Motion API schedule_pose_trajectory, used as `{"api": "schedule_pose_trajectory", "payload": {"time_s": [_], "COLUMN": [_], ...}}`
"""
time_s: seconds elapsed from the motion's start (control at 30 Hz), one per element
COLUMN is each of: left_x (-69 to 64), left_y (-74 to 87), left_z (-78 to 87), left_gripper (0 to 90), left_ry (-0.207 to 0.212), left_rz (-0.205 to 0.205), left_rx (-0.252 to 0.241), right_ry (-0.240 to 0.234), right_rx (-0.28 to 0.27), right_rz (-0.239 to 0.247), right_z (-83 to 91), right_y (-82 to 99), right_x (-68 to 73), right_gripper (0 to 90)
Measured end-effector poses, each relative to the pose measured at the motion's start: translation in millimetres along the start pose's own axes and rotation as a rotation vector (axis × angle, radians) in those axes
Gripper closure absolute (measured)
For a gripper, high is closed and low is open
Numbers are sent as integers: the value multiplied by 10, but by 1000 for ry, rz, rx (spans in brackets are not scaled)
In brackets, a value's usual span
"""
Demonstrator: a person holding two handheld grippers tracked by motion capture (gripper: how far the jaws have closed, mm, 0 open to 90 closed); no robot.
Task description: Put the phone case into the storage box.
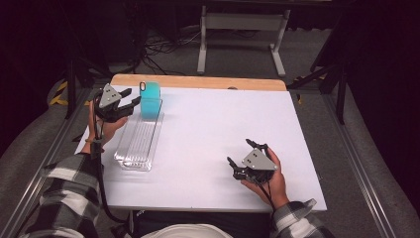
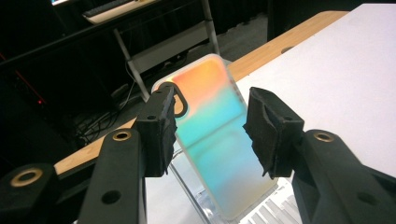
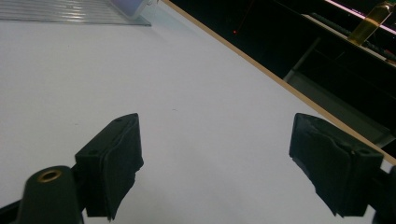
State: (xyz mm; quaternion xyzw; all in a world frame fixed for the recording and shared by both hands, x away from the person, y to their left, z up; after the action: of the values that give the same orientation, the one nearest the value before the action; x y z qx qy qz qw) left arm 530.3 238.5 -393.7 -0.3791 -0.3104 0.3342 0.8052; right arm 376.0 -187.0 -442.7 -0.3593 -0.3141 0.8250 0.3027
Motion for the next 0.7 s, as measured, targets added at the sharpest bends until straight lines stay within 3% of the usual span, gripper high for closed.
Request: {"api": "schedule_pose_trajectory", "payload": {"time_s": [0.37, 0.7], "left_x": [-89, -132], "left_y": [-38, -57], "left_z": [63, 107], "left_gripper": [488, 379], "left_ry": [28, 67], "left_rz": [-10, -10], "left_rx": [-24, -32], "right_ry": [5, 6], "right_rx": [0, 4], "right_rz": [0, 1], "right_z": [5, 7], "right_y": [5, 7], "right_x": [-12, -18], "right_gripper": [172, 171]}}
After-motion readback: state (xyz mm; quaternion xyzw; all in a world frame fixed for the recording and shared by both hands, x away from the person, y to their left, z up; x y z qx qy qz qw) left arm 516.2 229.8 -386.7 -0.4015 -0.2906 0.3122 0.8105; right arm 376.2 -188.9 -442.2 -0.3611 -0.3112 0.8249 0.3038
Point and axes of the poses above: each handheld gripper's, and its own axes: z roughly backward along the jaws, y roughly out of its underside, x roughly to its left, the point moved 3 cm from there along -z, roughly forward along the jaws, and after that the axes turned 14 degrees about x, right-handed, at the moved point
